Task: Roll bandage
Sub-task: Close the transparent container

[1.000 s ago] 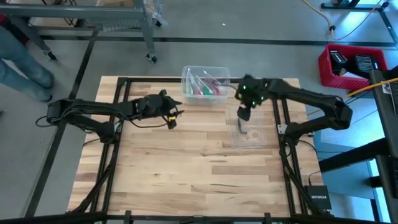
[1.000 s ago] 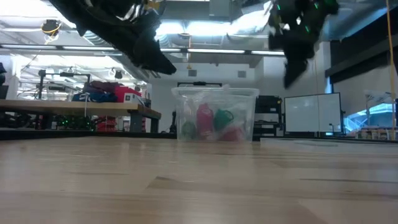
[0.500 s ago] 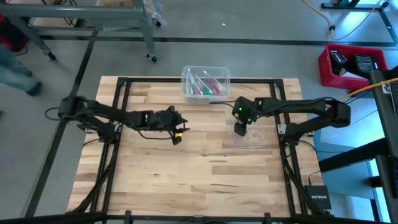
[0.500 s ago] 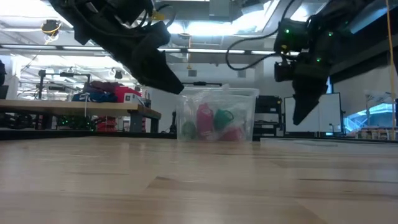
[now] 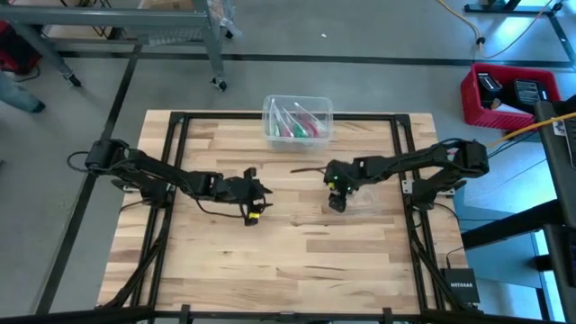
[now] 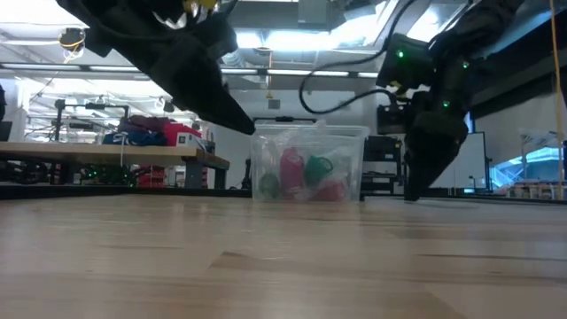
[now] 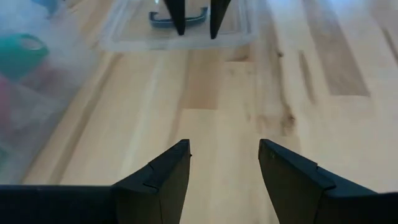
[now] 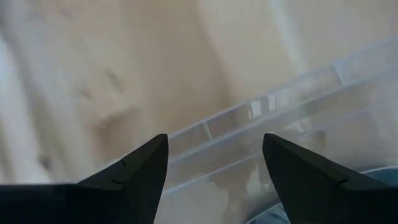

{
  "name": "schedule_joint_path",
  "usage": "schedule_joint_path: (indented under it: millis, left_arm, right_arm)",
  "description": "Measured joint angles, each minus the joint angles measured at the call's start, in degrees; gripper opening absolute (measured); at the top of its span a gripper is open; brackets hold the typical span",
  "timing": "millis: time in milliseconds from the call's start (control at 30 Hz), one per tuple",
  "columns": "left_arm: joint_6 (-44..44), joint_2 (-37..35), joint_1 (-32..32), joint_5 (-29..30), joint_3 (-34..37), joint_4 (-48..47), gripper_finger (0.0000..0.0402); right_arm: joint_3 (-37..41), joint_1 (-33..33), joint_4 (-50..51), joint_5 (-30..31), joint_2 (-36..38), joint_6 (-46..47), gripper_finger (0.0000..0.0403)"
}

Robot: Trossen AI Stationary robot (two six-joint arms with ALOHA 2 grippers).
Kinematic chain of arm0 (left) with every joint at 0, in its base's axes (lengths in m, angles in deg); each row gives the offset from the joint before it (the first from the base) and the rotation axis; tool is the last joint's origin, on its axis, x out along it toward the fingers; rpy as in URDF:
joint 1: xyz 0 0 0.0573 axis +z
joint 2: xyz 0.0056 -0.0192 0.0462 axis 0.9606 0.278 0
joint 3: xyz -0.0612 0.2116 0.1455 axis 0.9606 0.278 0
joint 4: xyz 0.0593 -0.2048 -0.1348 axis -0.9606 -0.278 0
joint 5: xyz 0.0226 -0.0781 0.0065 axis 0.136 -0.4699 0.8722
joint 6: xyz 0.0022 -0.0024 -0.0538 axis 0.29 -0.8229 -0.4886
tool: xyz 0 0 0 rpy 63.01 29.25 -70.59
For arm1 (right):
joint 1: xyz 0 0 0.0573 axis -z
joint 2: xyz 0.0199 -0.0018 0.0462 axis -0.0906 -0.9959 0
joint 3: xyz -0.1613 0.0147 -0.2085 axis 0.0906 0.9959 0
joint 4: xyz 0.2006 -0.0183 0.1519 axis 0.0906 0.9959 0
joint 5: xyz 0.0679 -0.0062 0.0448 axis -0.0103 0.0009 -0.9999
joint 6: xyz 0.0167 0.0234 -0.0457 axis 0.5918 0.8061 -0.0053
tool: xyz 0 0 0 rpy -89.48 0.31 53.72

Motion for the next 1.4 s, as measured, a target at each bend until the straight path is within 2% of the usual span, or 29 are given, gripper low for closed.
schedule_joint_path:
  millis: [267,400,500,700,800,867,967,1100,1400]
  left_arm:
    - [-1.7,2.1,-4.5,0.0,0.0,0.2,0.0182]
    - [-1.7,4.0,-6.4,0.0,0.0,2.3,0.0182]
    - [-1.7,5.6,-7.5,0.0,-0.3,4.2,0.0182]
    - [-3.4,8.0,-9.6,0.2,-2.1,6.5,0.0182]
    - [-4.5,8.8,-10.5,0.9,-2.6,6.3,0.0182]
    - [-5.0,9.0,-10.6,1.4,-2.8,6.3,0.0182]
    - [-6.6,9.0,-10.8,2.0,-2.8,6.2,0.0182]
    - [-8.8,9.0,-10.8,2.0,-2.8,6.1,0.0182]
    - [-9.5,9.0,-10.8,2.0,-2.8,5.7,0.0182]
  right_arm:
    - [-0.4,-7.9,-14.1,-2.7,-5.2,4.1,0.0266]
    - [-3.4,-12.2,-15.9,-3.5,-5.7,4.0,0.0266]
    - [-8.1,-14.9,-12.4,-3.0,-5.4,2.5,0.0266]
    - [-18.4,-20.8,9.3,3.7,-5.1,2.4,0.0266]
    - [-19.8,-24.0,16.2,7.6,-5.0,7.3,0.0266]
    - [-19.3,-25.7,15.9,8.8,-5.0,12.4,0.0266]
    - [-17.3,-27.3,10.3,8.9,-5.4,19.6,0.0266]
    - [-15.6,-29.4,3.2,8.5,-6.3,24.1,0.0266]
    - [-15.5,-30.1,2.9,10.0,-10.2,34.2,0.0255]
